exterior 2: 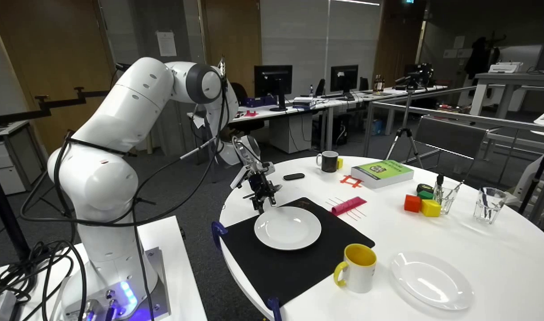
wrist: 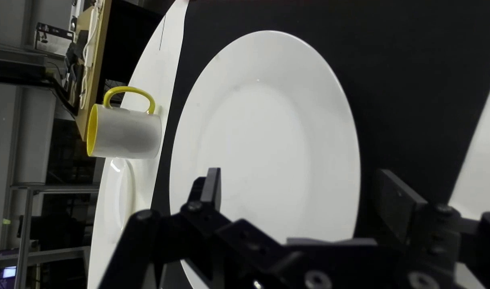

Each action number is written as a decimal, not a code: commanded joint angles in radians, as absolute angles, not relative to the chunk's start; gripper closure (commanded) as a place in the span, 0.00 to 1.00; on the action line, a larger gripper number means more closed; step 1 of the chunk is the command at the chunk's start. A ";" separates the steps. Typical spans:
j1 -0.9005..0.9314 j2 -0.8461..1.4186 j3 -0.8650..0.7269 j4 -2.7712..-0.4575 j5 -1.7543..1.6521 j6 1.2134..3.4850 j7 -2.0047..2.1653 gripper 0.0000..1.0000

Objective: Move the plate to the left

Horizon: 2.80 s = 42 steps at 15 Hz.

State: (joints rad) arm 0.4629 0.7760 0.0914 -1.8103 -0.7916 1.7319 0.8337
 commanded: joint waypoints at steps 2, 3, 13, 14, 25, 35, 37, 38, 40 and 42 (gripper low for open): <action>0.445 0.745 0.082 -1.867 -0.860 1.764 0.861 0.00; 0.442 0.746 0.082 -1.870 -0.872 1.764 0.860 0.00; 0.429 0.745 0.089 -1.894 -0.913 1.776 0.857 0.73; 0.429 0.745 0.090 -1.895 -0.915 1.778 0.857 0.80; 0.454 0.772 0.096 -1.854 -0.946 1.628 0.838 0.99; 0.477 0.785 0.101 -1.823 -0.945 1.542 0.849 0.99; 0.481 0.784 0.104 -1.820 -0.944 1.526 0.856 0.99; 0.485 0.783 0.106 -1.817 -0.943 1.514 0.860 0.99; 0.496 0.782 0.105 -1.810 -0.943 1.488 0.868 0.99; 0.502 0.781 0.108 -1.803 -0.943 1.462 0.875 0.99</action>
